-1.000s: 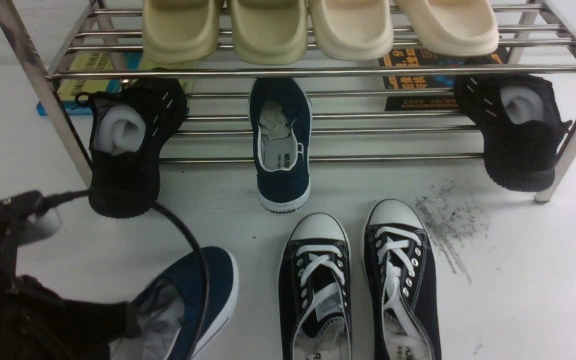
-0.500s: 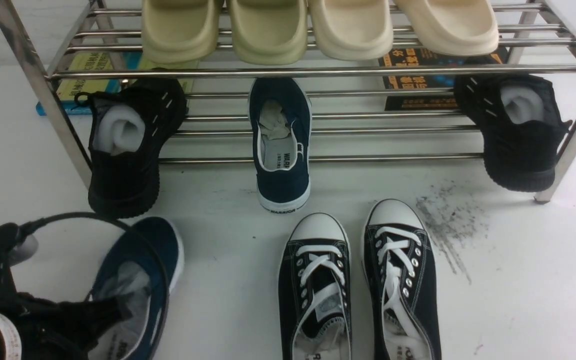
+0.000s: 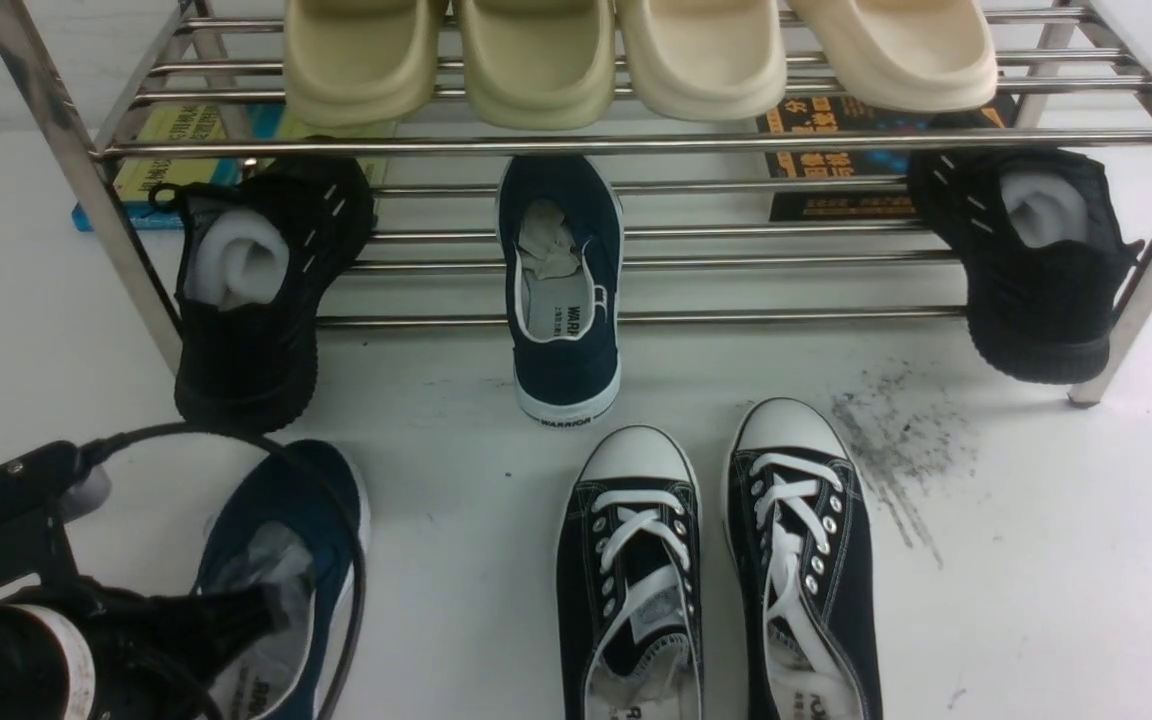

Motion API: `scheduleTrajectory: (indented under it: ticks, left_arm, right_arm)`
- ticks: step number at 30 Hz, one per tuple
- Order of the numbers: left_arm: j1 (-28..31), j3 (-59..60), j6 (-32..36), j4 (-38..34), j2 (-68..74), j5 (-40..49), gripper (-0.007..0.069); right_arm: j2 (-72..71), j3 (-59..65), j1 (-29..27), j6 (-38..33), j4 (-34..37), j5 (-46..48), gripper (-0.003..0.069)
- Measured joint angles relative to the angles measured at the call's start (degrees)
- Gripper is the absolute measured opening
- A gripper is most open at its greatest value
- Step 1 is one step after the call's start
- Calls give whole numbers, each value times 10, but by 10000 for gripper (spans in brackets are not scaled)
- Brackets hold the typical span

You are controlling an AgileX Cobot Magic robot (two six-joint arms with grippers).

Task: Take the shoes off the shelf with your hand on the white table.
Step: 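Set the held shoe down on the floor in front of the rack with the left gripper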

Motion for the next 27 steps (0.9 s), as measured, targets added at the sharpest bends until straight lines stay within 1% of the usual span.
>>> scheduleTrajectory:
  ticks: [3,7,12,19,26,27]
  left_arm:
    - [0,0,26,-21,9,-4,50]
    - [0,0,33,-21,23,-9,50]
    - [0,0,35,-6,47,-28,54]
    - [0,0,35,18,65,-30,61]
    - [0,0,35,24,65,-28,137]
    - [0,-1,35,24,65,-28,172]
  right_arm:
    - [0,0,0,0,0,0,237]
    - [0,0,0,0,0,0,237]
    - [0,0,0,0,0,0,237]
    - [0,0,0,0,0,0,237]
    - [0,0,0,0,0,0,237]
    - [0,0,0,0,0,0,237]
